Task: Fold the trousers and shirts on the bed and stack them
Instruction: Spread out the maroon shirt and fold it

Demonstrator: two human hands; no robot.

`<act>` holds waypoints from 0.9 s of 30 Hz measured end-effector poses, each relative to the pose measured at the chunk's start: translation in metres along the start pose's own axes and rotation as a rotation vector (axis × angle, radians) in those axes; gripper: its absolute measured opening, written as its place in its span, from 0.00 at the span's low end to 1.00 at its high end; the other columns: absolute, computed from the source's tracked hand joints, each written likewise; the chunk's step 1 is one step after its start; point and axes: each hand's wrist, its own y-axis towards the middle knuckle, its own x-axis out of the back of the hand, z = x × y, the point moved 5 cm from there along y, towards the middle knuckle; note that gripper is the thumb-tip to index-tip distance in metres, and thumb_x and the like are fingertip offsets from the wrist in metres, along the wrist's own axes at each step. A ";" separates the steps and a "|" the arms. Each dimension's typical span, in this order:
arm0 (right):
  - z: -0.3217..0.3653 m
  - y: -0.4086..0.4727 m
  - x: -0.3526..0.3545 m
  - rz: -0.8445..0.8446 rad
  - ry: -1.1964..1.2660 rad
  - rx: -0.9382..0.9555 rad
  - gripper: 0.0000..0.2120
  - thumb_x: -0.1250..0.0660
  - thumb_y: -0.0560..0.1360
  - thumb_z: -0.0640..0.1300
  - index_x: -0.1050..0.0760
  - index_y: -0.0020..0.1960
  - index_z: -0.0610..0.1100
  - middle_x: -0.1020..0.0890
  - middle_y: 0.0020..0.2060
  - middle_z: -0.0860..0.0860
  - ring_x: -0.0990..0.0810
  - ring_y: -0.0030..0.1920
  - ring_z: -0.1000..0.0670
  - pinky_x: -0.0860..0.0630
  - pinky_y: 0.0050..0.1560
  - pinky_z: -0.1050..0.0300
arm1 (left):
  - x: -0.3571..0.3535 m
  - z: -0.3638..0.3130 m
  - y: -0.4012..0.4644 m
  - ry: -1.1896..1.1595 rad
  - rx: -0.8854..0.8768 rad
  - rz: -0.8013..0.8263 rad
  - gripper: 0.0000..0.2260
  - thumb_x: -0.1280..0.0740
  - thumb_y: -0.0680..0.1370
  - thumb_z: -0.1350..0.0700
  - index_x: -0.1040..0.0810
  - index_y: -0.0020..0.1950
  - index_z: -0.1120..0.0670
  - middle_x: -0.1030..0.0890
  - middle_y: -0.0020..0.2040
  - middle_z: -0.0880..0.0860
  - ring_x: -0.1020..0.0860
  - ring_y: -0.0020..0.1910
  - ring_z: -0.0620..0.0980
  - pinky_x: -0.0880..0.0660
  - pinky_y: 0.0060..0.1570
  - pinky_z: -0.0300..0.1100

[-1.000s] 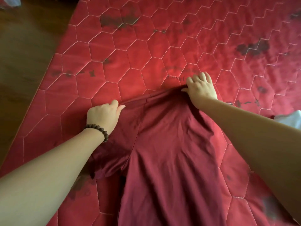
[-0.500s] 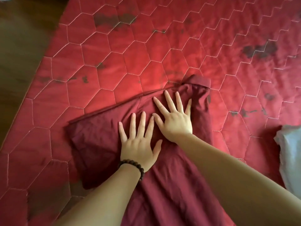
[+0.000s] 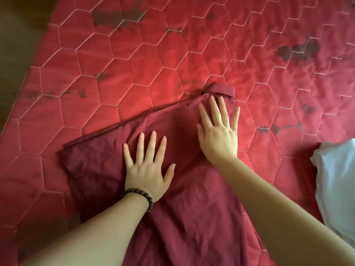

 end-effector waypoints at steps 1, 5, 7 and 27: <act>0.009 -0.018 0.002 -0.049 0.030 -0.011 0.26 0.43 0.78 0.53 0.36 0.74 0.48 0.41 0.76 0.46 0.50 0.78 0.45 0.59 0.74 0.35 | 0.000 0.000 0.000 0.000 0.003 -0.010 0.33 0.48 0.76 0.37 0.44 0.78 0.49 0.45 0.79 0.54 0.48 0.77 0.59 0.52 0.70 0.69; 0.044 -0.088 -0.019 0.115 0.099 0.028 0.27 0.46 0.79 0.59 0.42 0.76 0.56 0.44 0.77 0.50 0.52 0.78 0.48 0.54 0.74 0.35 | -0.003 0.000 0.001 0.011 0.012 -0.006 0.33 0.50 0.76 0.36 0.45 0.78 0.48 0.45 0.79 0.53 0.49 0.78 0.58 0.51 0.70 0.69; 0.041 -0.093 -0.024 0.165 0.118 -0.029 0.27 0.48 0.79 0.60 0.46 0.77 0.59 0.47 0.78 0.52 0.54 0.78 0.50 0.54 0.75 0.38 | -0.004 0.001 0.000 0.012 0.020 -0.011 0.33 0.50 0.76 0.35 0.45 0.78 0.48 0.45 0.79 0.53 0.49 0.78 0.58 0.51 0.70 0.68; 0.038 -0.191 -0.024 0.182 0.053 -0.156 0.28 0.57 0.78 0.64 0.56 0.77 0.62 0.53 0.78 0.52 0.59 0.78 0.48 0.60 0.74 0.37 | 0.060 -0.058 -0.077 -0.451 -0.099 -0.179 0.16 0.42 0.75 0.61 0.22 0.59 0.62 0.23 0.60 0.61 0.26 0.62 0.61 0.32 0.64 0.53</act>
